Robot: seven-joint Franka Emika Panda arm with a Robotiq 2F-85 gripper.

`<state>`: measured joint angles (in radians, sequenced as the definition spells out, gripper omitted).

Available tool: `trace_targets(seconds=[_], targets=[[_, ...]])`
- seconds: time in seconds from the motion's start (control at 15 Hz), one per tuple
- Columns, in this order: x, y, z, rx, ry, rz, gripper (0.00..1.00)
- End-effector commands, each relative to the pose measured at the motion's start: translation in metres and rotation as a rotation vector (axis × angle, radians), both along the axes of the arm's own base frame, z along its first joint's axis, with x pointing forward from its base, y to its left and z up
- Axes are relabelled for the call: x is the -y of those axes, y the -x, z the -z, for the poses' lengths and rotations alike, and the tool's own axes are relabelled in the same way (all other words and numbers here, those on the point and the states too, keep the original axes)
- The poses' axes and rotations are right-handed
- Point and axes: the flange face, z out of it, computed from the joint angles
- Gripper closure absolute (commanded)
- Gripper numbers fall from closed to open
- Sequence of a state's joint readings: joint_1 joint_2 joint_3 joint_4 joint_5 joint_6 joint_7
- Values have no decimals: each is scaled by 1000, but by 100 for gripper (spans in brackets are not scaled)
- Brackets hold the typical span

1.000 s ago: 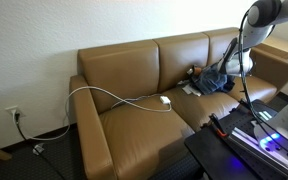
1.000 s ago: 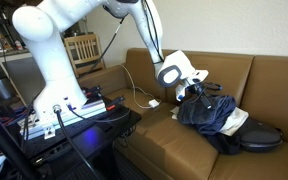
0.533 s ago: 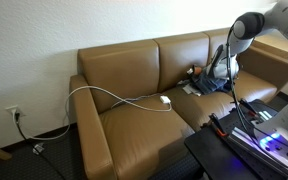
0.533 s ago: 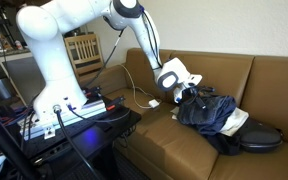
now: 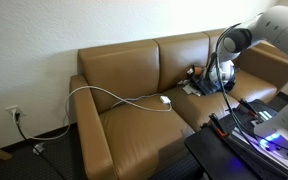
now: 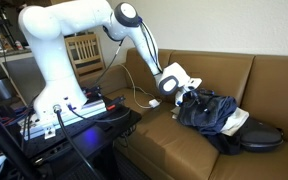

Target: Move the clothing to the left side of the sofa

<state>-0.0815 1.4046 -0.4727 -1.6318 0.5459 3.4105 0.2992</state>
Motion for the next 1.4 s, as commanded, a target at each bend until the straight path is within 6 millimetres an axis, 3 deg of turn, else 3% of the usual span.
trace_targets(seconds=[0.0,0.2,0.33,0.73,1.0,1.33], targets=[[6,-4,8,-19,10,41,76],[8,-12,-1,-36,-58,97,95],[8,-22,-16,-40,-132,112,100],[1,-58,-112,22,-327,-32,97],[-49,-66,-178,62,-393,-241,97],[-133,-46,-224,19,-487,-499,97]])
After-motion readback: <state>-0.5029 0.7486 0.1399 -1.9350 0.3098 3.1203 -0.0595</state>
